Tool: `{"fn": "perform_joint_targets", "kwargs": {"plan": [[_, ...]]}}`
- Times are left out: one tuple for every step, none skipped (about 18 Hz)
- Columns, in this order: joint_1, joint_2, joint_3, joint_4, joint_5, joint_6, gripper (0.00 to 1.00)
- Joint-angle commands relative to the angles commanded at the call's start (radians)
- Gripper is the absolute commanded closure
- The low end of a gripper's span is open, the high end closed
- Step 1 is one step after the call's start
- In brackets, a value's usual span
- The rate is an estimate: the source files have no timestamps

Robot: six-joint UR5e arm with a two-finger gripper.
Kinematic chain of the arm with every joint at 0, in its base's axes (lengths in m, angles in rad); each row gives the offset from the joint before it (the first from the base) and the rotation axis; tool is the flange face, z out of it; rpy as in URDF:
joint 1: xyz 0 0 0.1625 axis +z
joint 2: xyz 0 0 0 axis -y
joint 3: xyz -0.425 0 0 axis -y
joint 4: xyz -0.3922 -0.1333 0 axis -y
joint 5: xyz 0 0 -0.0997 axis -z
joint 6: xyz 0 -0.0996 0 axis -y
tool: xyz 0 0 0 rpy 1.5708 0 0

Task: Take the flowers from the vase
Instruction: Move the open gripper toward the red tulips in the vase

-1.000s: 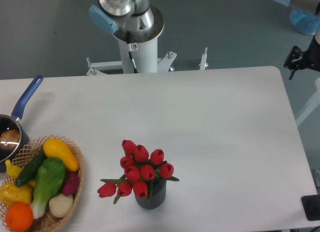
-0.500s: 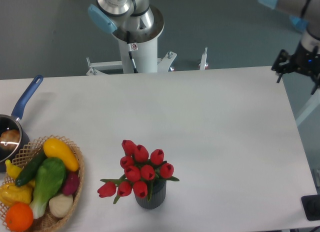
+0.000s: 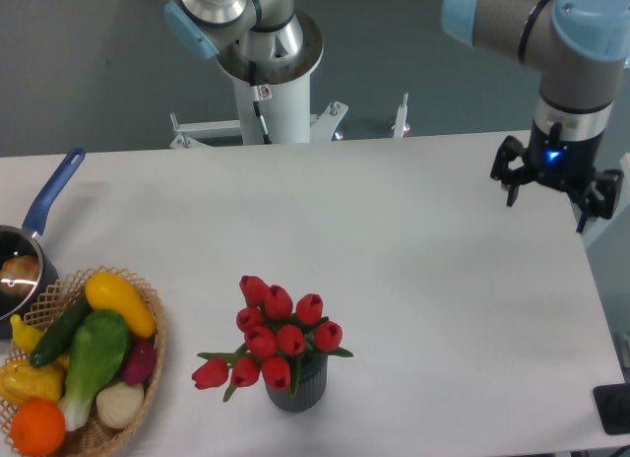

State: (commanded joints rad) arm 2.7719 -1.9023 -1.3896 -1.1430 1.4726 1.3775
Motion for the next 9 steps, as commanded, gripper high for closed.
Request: {"fn": "perform_joint_targets", "kwargs": {"plan": [[-0.002,0.026,-0.034,0.034,-0.002,-0.002,0.00],[-0.017,0.041,-0.067,0.075,-0.005,-0.002,0.00],[-0.038,0.054,-0.100,0.094,-0.009,0.000,0.00],[-0.046,0.071,-0.123,0.092,-0.023,-0.003,0.00],[-0.049,0.098,-0.150,0.091,-0.044,-0.005,0.00],[-0.051,0.129,-0.187,0.092,-0.070,-0.011,0.00],[-0.052,0.150,-0.210,0.091,-0.099,-0.023,0.00],[-0.054,0.160,-0.232,0.091,-0.145,-0.032,0.00],[-0.055,0.164,-0.244,0.089,-0.206,-0.041,0.00]]}}
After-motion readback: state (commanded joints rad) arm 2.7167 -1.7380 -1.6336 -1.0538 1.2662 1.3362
